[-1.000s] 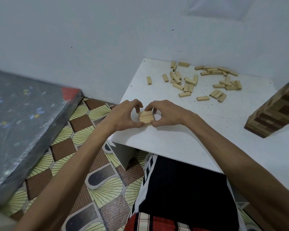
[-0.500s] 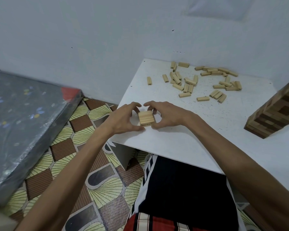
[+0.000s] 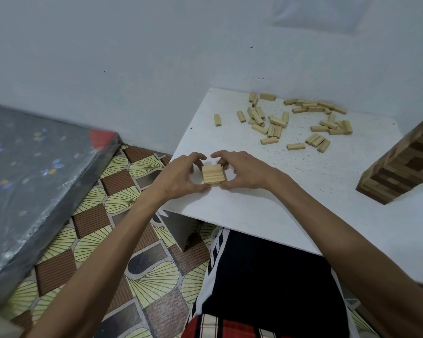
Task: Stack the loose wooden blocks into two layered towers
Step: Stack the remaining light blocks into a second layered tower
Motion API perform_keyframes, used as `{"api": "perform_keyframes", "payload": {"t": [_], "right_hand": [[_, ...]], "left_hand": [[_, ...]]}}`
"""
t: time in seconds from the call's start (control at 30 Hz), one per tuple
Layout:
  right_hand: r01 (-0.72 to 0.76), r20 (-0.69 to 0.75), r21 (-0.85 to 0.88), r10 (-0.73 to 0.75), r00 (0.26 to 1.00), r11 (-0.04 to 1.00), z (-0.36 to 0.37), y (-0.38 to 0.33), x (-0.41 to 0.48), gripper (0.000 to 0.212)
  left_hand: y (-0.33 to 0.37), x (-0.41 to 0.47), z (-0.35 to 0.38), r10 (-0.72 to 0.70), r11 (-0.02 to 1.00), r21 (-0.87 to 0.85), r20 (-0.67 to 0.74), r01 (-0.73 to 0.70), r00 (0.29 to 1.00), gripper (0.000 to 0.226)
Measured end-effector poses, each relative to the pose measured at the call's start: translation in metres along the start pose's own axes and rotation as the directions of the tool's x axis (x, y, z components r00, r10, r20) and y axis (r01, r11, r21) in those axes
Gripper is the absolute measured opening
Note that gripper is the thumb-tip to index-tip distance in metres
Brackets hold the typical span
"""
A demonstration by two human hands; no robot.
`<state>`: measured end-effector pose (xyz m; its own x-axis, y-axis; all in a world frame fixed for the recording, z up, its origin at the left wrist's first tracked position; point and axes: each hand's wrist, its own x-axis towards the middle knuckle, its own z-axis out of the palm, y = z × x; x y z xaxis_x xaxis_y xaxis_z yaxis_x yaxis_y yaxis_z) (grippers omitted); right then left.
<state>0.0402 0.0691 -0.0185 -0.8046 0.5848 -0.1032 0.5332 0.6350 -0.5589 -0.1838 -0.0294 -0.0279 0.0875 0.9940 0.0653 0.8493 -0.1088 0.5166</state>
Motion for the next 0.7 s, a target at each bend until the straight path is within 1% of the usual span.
{"api": "perform_keyframes", "payload": {"t": [0.17,0.3,0.43,0.7], "right_hand": [[-0.011,-0.021,0.024,0.012,1.0,1.0,0.0026,0.0003,-0.0016,0.084],[-0.029,-0.003,0.041,0.03,1.0,0.999,0.0016,0.0013,0.0008,0.084],[-0.031,0.009,0.021,0.031,0.999,0.999,-0.0023,0.0,0.0028,0.084],[-0.03,0.029,0.038,0.029,0.999,0.999,-0.0048,-0.0011,0.0001,0.088]], "left_hand": [[-0.0002,0.0014,-0.0007,-0.002,1.0,-0.012,0.006,0.003,1.0,0.08],[-0.001,0.0017,-0.0011,-0.007,1.0,-0.02,0.011,0.007,1.0,0.08],[-0.0007,0.0004,-0.001,-0.006,1.0,-0.016,0.005,0.006,1.0,0.081],[-0.001,-0.0032,0.0024,-0.009,0.999,-0.036,-0.022,0.008,1.0,0.089]]}}
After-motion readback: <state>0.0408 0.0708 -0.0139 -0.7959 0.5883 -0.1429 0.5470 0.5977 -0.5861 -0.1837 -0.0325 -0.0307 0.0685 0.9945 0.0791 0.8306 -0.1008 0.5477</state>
